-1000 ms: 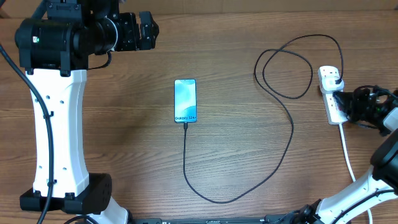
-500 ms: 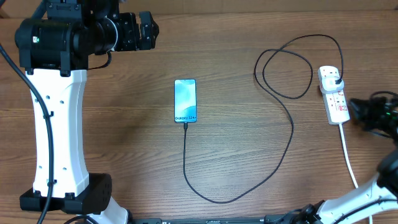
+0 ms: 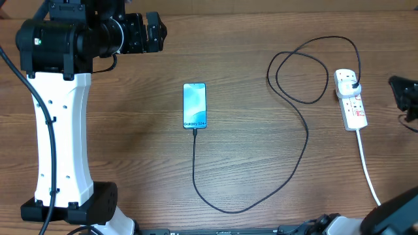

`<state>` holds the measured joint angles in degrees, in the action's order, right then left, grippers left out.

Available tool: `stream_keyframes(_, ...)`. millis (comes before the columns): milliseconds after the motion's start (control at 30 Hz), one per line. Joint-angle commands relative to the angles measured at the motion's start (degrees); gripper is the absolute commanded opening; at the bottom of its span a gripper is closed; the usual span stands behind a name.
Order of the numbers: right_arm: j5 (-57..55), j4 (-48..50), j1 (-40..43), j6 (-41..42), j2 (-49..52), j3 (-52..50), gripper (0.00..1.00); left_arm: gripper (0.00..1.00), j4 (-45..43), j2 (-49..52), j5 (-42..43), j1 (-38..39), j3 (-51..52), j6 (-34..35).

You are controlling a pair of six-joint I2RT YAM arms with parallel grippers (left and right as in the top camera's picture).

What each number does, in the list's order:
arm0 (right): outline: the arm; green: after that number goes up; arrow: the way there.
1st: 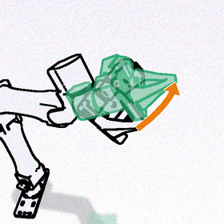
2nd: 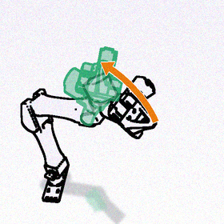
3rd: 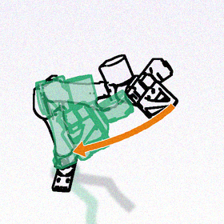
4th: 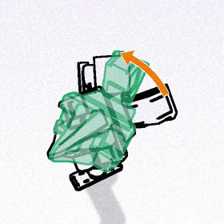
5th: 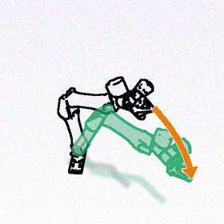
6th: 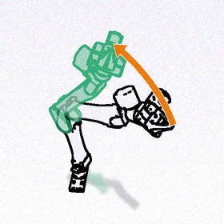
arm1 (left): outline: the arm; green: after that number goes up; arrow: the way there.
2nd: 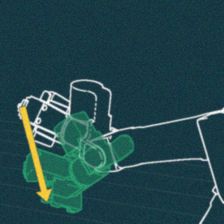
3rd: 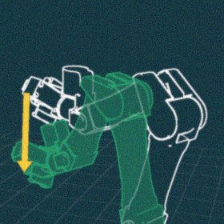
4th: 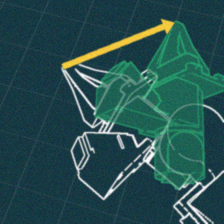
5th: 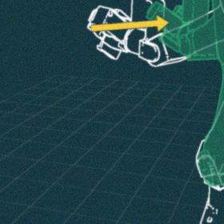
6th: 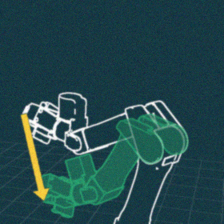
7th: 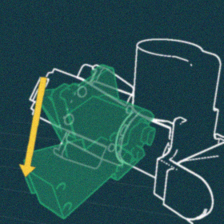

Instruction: Plug charger to phone and switch on socket

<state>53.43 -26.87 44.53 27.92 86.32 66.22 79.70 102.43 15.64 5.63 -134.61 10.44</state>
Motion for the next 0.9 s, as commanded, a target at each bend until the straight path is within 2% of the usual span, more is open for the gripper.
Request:
stream_keyframes(0,-2.5,-1.8,-3.3,-2.8,-6.4,0.3,0.04,1.00,-0.2,-0.5,0.5,0.5,0.2,-0.1)
stream_keyframes(267,-11.4,-10.0,-13.1,-6.0,-17.0,1.6,0.04,1.00,-0.2,-0.5,0.5,0.5,0.2,-0.1)
stream_keyframes(433,-21.7,-21.5,-23.0,-13.3,-21.1,5.5,0.06,1.00,-0.2,-0.5,0.5,0.5,0.2,-0.1)
stream_keyframes(667,-32.1,-31.5,-37.4,-14.8,-25.2,7.3,0.11,1.00,-0.2,-0.5,0.4,0.5,0.2,-0.1)
stream_keyframes(833,-32.4,-36.5,-44.7,-14.4,-27.4,7.3,0.30,1.00,-0.2,-0.5,0.4,0.5,0.2,-0.1)
stream_keyframes(867,-32.4,-37.5,-45.5,-14.3,-27.6,7.3,0.40,0.99,-0.2,-0.5,0.4,0.5,0.2,-0.1)
